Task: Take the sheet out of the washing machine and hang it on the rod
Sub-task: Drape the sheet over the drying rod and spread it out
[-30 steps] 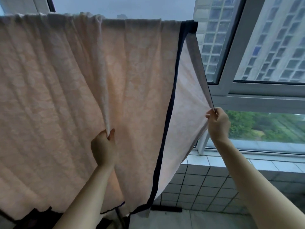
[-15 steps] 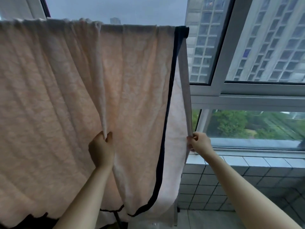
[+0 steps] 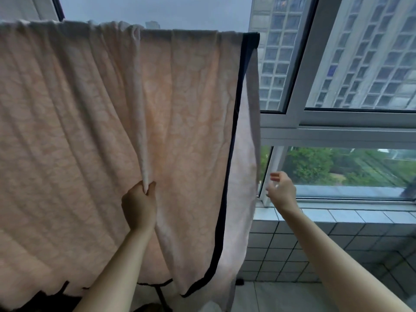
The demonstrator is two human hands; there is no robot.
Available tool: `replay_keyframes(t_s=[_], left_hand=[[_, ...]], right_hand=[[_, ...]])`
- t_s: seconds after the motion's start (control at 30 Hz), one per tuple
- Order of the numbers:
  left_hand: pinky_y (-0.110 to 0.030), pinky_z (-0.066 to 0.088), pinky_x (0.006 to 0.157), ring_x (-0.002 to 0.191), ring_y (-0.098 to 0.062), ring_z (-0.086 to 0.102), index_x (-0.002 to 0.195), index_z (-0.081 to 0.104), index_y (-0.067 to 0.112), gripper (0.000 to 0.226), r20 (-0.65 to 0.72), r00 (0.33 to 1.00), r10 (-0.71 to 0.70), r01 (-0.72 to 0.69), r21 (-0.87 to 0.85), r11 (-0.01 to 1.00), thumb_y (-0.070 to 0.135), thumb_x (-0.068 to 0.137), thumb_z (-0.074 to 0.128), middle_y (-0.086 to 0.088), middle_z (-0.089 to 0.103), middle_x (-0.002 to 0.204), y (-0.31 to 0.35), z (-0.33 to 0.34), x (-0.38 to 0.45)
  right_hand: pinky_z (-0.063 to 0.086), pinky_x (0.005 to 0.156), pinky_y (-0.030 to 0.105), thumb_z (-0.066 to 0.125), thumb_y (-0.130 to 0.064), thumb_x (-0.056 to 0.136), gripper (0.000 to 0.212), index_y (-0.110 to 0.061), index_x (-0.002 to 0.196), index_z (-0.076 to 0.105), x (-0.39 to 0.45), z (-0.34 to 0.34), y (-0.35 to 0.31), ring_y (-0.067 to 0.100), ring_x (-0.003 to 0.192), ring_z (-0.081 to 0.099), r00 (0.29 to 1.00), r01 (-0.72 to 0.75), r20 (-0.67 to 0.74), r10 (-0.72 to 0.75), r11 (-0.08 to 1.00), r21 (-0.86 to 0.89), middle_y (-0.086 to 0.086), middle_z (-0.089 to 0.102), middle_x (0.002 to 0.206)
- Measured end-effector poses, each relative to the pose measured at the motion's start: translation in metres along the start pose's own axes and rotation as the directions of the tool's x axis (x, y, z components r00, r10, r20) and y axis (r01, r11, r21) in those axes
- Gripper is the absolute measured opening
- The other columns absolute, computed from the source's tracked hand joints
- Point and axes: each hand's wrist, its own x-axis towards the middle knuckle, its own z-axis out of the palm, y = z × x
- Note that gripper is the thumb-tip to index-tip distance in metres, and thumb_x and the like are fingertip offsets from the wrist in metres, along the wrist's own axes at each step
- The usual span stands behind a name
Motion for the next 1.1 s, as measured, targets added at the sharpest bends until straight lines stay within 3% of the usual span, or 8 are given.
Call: replay_keyframes(t_s=[0.1, 0.27, 0.37, 0.53, 0.77, 0.9, 1.0, 1.1], left_hand=[[-0.029, 0.031, 0.053, 0.048, -0.027, 0.047, 0.058, 0.048, 0.01, 0.036, 0.004, 1.0, 0.02, -0.02, 0.005, 1.0, 0.019, 0.09, 0.064, -0.014, 0.058, 0.054, -0.002, -0.004, 0.001], [-0.018, 0.03, 0.045, 0.043, -0.013, 0.044, 0.057, 0.05, 0.006, 0.041, 0.042, 0.999, 0.035, -0.033, -0.048, 0.998, 0.025, 0.092, 0.06, -0.001, 0.049, 0.049, -0.008, -0.013, -0.006], [-0.025, 0.029, 0.044, 0.041, -0.014, 0.04, 0.053, 0.045, 0.008, 0.045, 0.046, 0.997, 0.061, -0.059, -0.051, 0.997, 0.025, 0.091, 0.063, -0.004, 0.046, 0.046, -0.022, -0.018, -0.006], [-0.024, 0.026, 0.041, 0.037, -0.014, 0.036, 0.051, 0.041, 0.014, 0.047, 0.121, 0.984, 0.129, -0.129, -0.008, 0.992, 0.022, 0.089, 0.066, -0.002, 0.044, 0.043, -0.046, -0.019, -0.016], [-0.023, 0.027, 0.04, 0.04, -0.013, 0.046, 0.052, 0.049, 0.015, 0.042, 0.302, 0.953, 0.008, -0.035, 0.086, 0.996, 0.026, 0.091, 0.062, 0.0, 0.05, 0.045, -0.072, 0.005, -0.054], [-0.028, 0.043, 0.045, 0.05, -0.016, 0.056, 0.062, 0.061, 0.006, 0.037, 0.416, 0.898, -0.141, 0.064, 0.193, 0.979, 0.029, 0.092, 0.061, -0.002, 0.059, 0.055, -0.104, 0.015, -0.081], [-0.028, 0.039, 0.044, 0.048, -0.016, 0.054, 0.058, 0.058, 0.009, 0.039, 0.413, 0.896, -0.162, 0.102, 0.163, 0.981, 0.029, 0.091, 0.063, -0.002, 0.057, 0.052, -0.103, 0.009, -0.083], [-0.025, 0.029, 0.042, 0.043, -0.013, 0.045, 0.051, 0.046, 0.014, 0.044, 0.297, 0.946, -0.129, 0.116, 0.062, 0.991, 0.028, 0.088, 0.066, -0.001, 0.048, 0.047, -0.072, -0.005, -0.059]], right_hand=[[0.053, 0.083, 0.038, 0.054, -0.009, 0.092, 0.026, -0.006, 0.118, 0.054, -0.019, 0.004, -0.047, 0.02, 0.093, 0.061, 0.985, 0.174, -0.019, -0.173, 0.971, 0.162, 0.001, 0.061, 0.103], [0.053, 0.08, 0.034, 0.062, -0.038, 0.089, 0.042, -0.013, 0.12, 0.051, -0.052, 0.036, -0.105, 0.015, 0.092, 0.062, 0.926, 0.199, 0.266, -0.267, 0.946, 0.256, -0.001, 0.064, 0.106], [0.049, 0.07, 0.036, 0.056, -0.027, 0.093, 0.024, -0.004, 0.098, 0.057, -0.056, 0.054, -0.101, 0.024, 0.079, 0.061, 0.944, 0.257, 0.169, -0.284, 0.953, 0.163, 0.007, 0.065, 0.088], [0.032, 0.053, 0.032, 0.052, -0.02, 0.096, 0.036, 0.003, 0.069, 0.057, -0.055, 0.064, -0.066, 0.032, 0.06, 0.053, 0.936, 0.345, 0.055, -0.349, 0.936, 0.067, 0.017, 0.059, 0.062], [0.034, 0.052, 0.028, 0.05, -0.019, 0.097, 0.035, -0.003, 0.068, 0.062, -0.066, 0.086, -0.01, 0.018, 0.055, 0.05, 0.964, 0.192, 0.192, -0.185, 0.981, -0.016, 0.003, 0.055, 0.057], [0.034, 0.052, 0.03, 0.049, -0.019, 0.097, 0.037, -0.01, 0.061, 0.055, -0.074, 0.095, 0.027, 0.021, 0.057, 0.054, 0.96, 0.074, 0.279, -0.039, 0.991, -0.113, -0.002, 0.053, 0.056], [0.035, 0.052, 0.03, 0.049, -0.021, 0.096, 0.03, -0.008, 0.07, 0.056, -0.076, 0.093, 0.03, 0.029, 0.067, 0.057, 0.95, 0.04, 0.314, 0.0, 0.992, -0.12, 0.003, 0.056, 0.063], [0.046, 0.069, 0.031, 0.059, -0.028, 0.092, 0.019, -0.009, 0.092, 0.062, -0.072, 0.084, 0.002, 0.017, 0.078, 0.058, 0.962, 0.081, 0.256, -0.093, 0.995, 0.057, 0.001, 0.064, 0.082]])
